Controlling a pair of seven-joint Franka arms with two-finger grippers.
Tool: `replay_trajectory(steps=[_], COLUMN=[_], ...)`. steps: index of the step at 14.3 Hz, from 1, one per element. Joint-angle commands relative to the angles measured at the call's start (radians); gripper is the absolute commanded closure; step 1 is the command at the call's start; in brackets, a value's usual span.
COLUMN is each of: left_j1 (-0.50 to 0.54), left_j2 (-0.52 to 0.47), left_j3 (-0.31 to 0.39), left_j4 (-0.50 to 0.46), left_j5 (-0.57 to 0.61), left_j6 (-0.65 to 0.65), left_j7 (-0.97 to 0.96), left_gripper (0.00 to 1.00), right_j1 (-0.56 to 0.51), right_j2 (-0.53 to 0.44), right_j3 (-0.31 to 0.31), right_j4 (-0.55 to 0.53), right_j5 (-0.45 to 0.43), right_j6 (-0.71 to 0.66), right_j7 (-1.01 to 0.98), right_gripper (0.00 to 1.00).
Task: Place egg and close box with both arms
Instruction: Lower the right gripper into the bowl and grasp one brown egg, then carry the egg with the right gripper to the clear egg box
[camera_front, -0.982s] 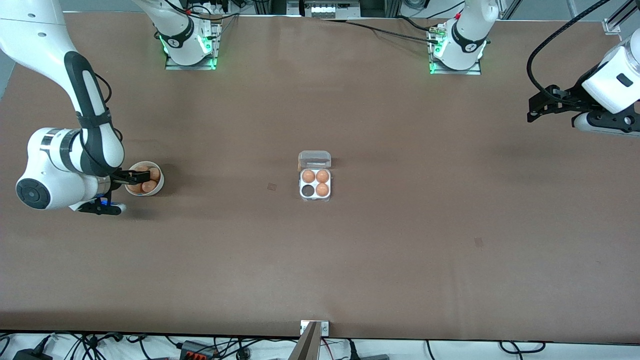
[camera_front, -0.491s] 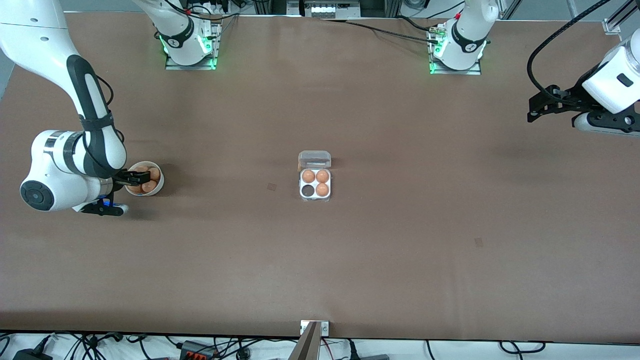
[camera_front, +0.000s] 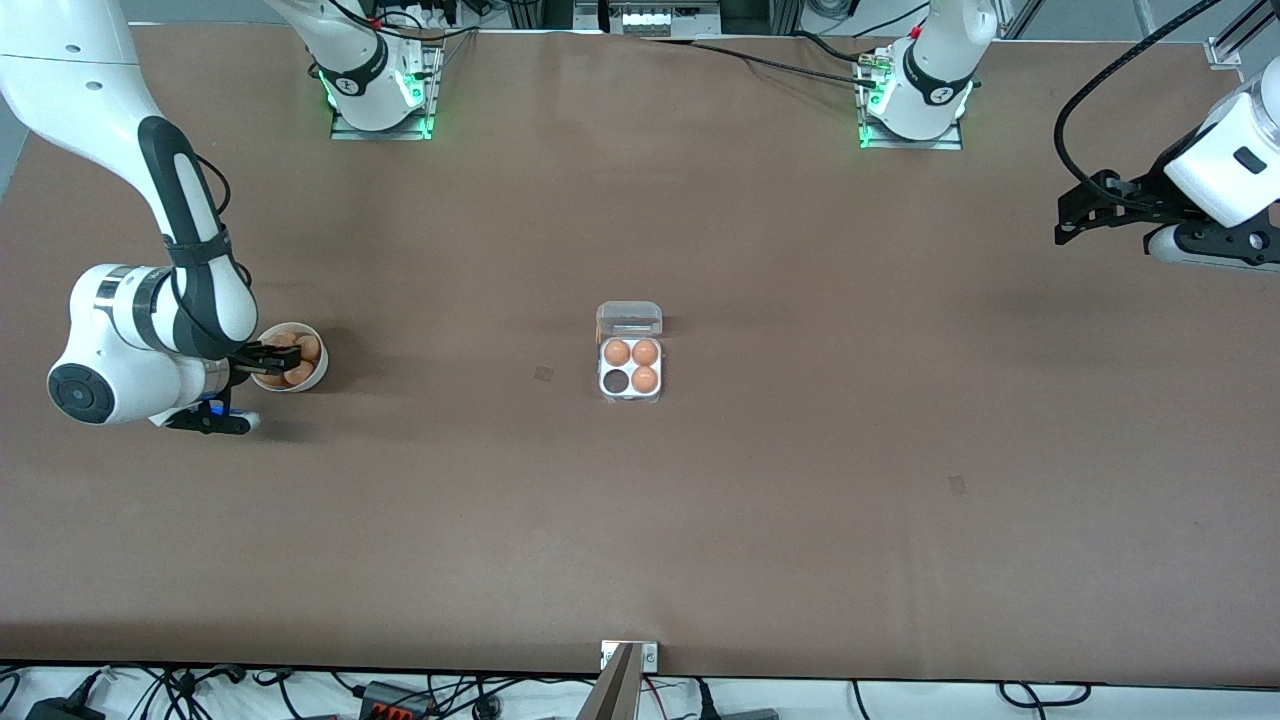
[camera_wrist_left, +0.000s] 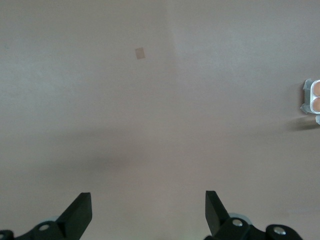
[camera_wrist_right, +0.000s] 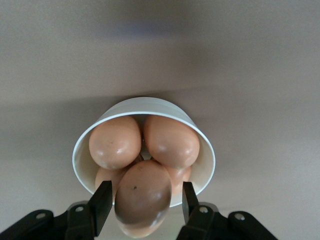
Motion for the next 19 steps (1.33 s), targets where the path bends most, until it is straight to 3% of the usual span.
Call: replay_trajectory(steps=[1, 3, 6, 9, 12, 17, 19], left_j1=[0.007, 0.007, 0.007, 0.008, 0.007, 0.007, 0.008], left_j2=[0.013, 0.013, 0.013, 0.013, 0.013, 0.013, 0.013], left_j3=[-0.002, -0.002, -0.002, -0.002, -0.002, 0.000, -0.002], left_j4=[0.034, 0.034, 0.034, 0.034, 0.034, 0.034, 0.034], left_j5=[-0.013, -0.013, -0.013, -0.013, -0.013, -0.013, -0.013], left_j6=[-0.024, -0.024, -0.024, -0.024, -0.024, -0.024, -0.024], left_j7=[0.012, 0.012, 0.012, 0.014, 0.012, 0.014, 0.014], left_gripper=[0.00, 0.00, 0.00, 0.00, 0.00, 0.00, 0.00], right_j1=[-0.004, -0.004, -0.004, 0.002, 0.051, 0.239, 0.330], right_j2=[0.008, 0.007, 0.005, 0.001, 0.005, 0.008, 0.013], right_j3=[0.006, 0.006, 0.006, 0.015, 0.015, 0.017, 0.017], right_j4=[0.017, 0.017, 0.020, 0.096, 0.315, 0.382, 0.382], right_j5=[0.013, 0.013, 0.011, 0.010, 0.010, 0.048, 0.079], right_j6=[-0.009, -0.011, -0.011, -0.096, -0.306, -0.283, -0.223], right_j7=[0.010, -0.002, -0.005, -0.010, -0.005, 0.033, 0.173], right_gripper=[0.50, 0.66, 0.76, 0.76, 0.79, 0.79, 0.79])
